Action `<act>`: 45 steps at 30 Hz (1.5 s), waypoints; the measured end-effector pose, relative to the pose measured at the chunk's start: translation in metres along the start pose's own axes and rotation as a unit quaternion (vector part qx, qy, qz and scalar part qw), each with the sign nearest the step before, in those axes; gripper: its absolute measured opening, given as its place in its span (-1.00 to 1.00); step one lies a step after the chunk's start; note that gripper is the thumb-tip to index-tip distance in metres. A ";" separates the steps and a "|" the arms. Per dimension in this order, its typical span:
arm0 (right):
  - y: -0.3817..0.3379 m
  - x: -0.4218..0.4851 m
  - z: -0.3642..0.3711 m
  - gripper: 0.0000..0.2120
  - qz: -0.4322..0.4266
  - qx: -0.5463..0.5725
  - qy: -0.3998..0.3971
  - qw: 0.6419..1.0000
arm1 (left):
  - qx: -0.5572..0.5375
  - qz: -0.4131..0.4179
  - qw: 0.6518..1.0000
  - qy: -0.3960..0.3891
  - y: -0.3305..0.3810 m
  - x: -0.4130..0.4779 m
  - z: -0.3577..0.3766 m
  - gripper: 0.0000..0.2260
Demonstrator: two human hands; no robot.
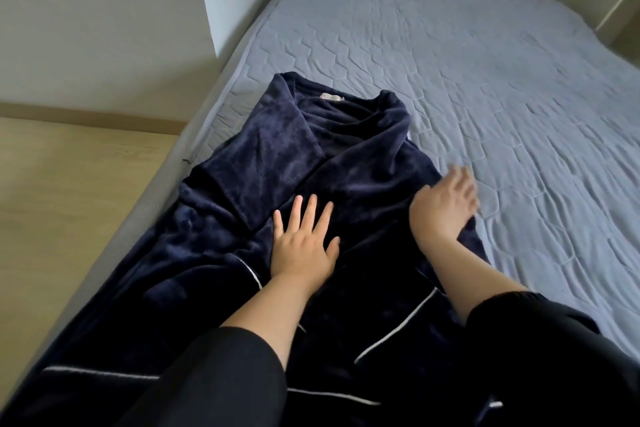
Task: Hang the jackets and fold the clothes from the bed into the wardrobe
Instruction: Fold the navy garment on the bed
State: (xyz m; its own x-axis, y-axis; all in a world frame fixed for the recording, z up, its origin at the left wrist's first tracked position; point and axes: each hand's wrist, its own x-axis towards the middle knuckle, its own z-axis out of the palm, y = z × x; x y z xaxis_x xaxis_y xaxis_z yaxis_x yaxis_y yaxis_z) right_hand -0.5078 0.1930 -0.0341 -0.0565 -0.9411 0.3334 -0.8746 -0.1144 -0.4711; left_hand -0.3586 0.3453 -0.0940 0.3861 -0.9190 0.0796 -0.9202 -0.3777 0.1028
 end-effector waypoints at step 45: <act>-0.072 -0.120 -0.022 -0.52 -0.196 -0.198 -0.384 0.881 | 0.055 0.137 0.987 -0.058 -0.094 -0.016 -0.068 -0.45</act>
State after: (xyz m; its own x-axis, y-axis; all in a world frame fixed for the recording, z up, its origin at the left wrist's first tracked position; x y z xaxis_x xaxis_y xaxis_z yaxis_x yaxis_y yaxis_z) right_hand -0.4482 0.3216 -0.0222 0.4964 -0.8093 -0.3141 -0.8623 -0.5015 -0.0705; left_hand -0.2739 0.4034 -0.0371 0.1169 -0.9928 -0.0254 -0.9931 -0.1165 -0.0160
